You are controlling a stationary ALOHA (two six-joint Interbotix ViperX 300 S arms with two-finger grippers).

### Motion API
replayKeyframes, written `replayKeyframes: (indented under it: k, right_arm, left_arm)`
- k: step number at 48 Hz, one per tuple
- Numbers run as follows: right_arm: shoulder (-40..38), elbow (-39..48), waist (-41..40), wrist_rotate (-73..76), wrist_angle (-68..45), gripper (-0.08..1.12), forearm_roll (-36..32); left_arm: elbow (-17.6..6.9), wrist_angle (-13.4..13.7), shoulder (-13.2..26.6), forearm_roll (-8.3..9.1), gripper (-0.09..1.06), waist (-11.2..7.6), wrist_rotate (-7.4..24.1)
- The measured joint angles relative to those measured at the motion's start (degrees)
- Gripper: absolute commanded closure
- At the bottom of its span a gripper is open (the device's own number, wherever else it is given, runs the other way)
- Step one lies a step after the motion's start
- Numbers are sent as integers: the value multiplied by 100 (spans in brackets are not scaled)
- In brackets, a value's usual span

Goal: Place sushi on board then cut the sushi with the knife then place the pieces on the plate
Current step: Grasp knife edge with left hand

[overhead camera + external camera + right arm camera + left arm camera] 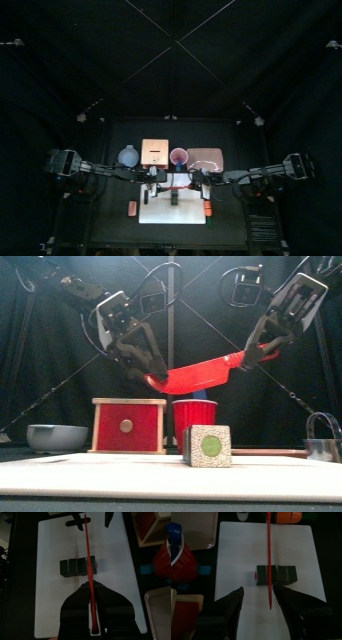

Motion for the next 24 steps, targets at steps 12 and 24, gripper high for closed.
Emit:
replayKeyframes:
  k: [12,24]
  right_arm:
    - [18,-9,0,0,-35,75,0]
    - [114,-9,18,0,-26,75,26]
  left_arm:
    - [-18,-9,123,9,34,-18,-9]
    - [-18,-9,132,18,49,-18,18]
